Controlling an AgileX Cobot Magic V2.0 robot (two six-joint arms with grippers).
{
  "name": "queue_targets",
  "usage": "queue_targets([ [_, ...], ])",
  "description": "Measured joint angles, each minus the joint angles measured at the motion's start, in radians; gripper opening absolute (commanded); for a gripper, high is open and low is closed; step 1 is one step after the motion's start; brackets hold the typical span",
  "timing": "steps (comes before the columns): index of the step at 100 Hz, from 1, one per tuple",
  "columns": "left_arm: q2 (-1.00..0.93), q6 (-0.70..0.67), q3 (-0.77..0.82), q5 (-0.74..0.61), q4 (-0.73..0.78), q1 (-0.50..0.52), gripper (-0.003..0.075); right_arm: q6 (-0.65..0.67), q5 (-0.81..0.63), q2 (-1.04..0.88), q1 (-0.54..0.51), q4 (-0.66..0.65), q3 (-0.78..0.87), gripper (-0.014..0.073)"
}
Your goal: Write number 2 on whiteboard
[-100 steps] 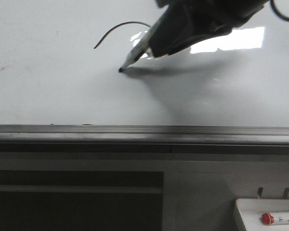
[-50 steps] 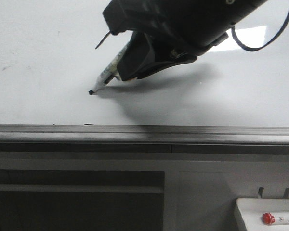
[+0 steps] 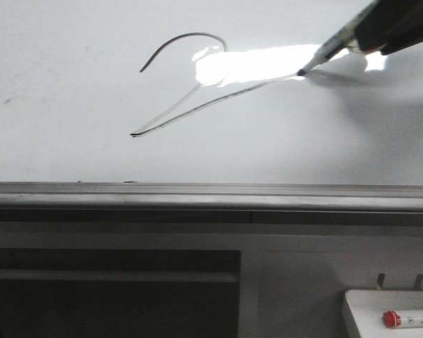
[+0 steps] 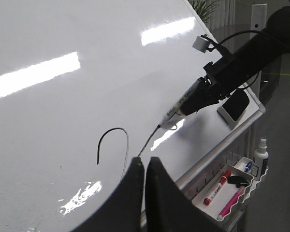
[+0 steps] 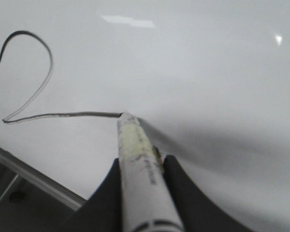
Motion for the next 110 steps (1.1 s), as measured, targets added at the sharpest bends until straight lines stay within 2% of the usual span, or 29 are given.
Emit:
queue_targets([
  [9,0.000,0.000,0.000,0.000,0.000,0.000,-0.0020,0.000,0.011,-0.019,-0.036,0.002,0.006,-0.0071],
  [22,0.000,0.000,0.000,0.000,-0.009,0.000,-0.0020,0.000,0.016,-0.052,-0.033,0.002,0.008,-0.0071],
  [32,0.000,0.000,0.000,0.000,-0.048,0.000,-0.0019,0.000,-0.021,-0.108,0.021,0.015,0.019,-0.0071],
  [39,0.000,0.000,0.000,0.000,-0.089,0.000,0.0000,0.000,-0.049,-0.171,0.101,0.042,0.019,-0.0071],
  [46,0.013,0.002,0.000,0.000,-0.136,0.000,0.0079,0.000,-0.066,-0.234,0.201,0.059,0.014,-0.0071],
  [51,0.036,0.024,-0.005,0.006,-0.177,0.000,0.0189,0.000,-0.077,-0.264,0.281,0.066,0.007,-0.0071],
  [60,0.113,0.139,-0.031,0.030,-0.254,0.000,0.0395,-0.008,-0.086,-0.287,0.397,0.073,-0.009,-0.0071],
  [67,0.187,0.244,-0.067,0.048,-0.315,0.000,0.0473,-0.047,-0.088,-0.286,0.478,0.073,-0.013,-0.0071],
  [85,0.384,0.384,-0.209,0.144,-0.370,0.000,0.0439,-0.197,-0.067,-0.256,0.679,0.073,-0.013,-0.0071],
  [95,0.473,0.429,-0.286,0.262,-0.379,0.000,0.0422,-0.244,-0.076,-0.244,0.784,0.073,-0.013,-0.0071],
  [110,0.592,0.470,-0.371,0.449,-0.404,0.000,0.0420,-0.260,-0.140,-0.227,0.869,0.073,-0.013,-0.0071],
])
